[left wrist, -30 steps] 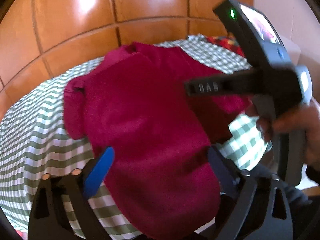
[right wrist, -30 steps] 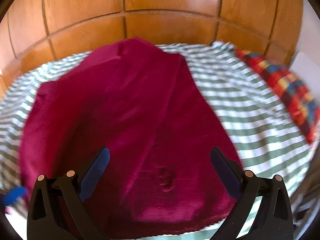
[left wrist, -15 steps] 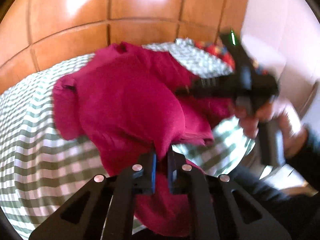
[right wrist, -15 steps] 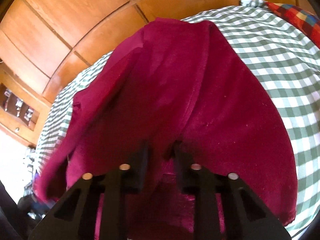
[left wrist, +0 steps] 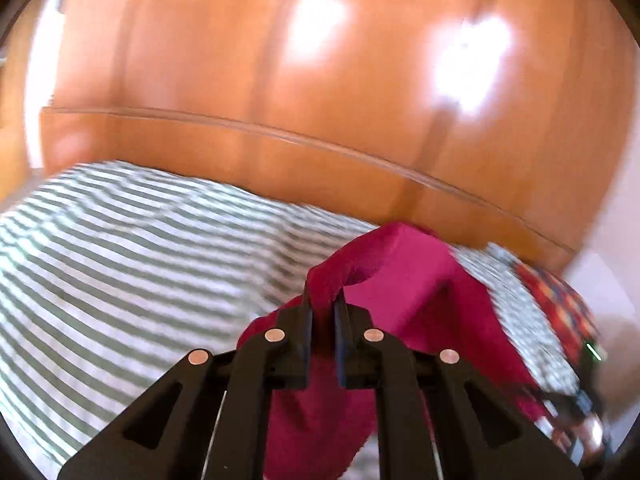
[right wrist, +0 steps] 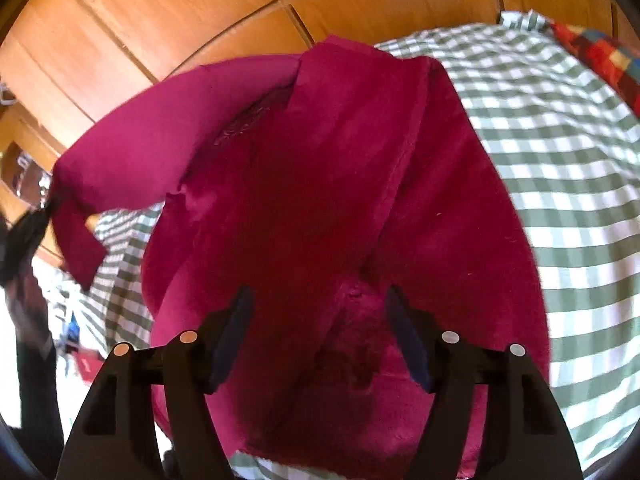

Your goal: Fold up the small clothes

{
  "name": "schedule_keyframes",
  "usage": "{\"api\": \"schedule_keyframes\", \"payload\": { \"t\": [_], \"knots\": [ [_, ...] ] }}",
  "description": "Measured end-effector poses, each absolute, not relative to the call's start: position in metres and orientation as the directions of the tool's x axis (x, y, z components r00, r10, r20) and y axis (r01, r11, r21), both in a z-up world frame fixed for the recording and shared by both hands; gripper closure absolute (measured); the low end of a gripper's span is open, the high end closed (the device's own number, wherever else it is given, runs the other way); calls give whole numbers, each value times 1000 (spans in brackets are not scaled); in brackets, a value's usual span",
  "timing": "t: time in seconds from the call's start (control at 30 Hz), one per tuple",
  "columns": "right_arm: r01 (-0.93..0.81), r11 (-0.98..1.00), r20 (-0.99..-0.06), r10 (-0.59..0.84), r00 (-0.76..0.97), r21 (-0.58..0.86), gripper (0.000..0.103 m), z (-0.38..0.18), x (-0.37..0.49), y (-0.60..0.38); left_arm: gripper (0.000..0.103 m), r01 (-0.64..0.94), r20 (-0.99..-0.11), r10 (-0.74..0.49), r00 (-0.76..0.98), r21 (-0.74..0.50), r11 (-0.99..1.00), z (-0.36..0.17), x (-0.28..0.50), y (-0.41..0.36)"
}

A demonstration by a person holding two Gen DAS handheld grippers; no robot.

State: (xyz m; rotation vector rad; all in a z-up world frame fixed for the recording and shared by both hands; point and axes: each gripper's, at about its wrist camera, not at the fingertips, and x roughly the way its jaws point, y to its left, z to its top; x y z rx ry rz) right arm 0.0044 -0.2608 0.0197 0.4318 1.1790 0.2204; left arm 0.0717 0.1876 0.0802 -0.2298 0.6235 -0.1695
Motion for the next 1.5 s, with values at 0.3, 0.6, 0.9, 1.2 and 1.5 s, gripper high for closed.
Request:
{"api": "schedule_keyframes", "payload": {
  "t": [0.3, 0.6, 0.9, 1.2, 1.5],
  "knots": [
    [-28, 830, -809, 549, 210, 556, 51, 22, -22, -225, 71, -306, -691, 107, 714, -172, 937, 46, 204, 267],
    [-207, 926, -879, 368, 304, 316, 96, 71, -17, -222, 52, -102, -698, -51, 714, -176, 979, 19, 162, 206],
    [93, 991, -848, -131, 514, -96, 97, 97, 46, -361, 39, 184, -756, -370, 540, -323, 928, -42, 64, 107],
    [383, 917, -881, -269, 389, -111, 39, 38, 114, -483, 41, 170, -732, -425, 533, -399, 901, -56, 63, 88],
    [245, 941, -929, 142, 342, 234, 31, 9, 12, -400, 82, 210, -711, -477, 516, -435, 876, -57, 73, 70]
  ]
}}
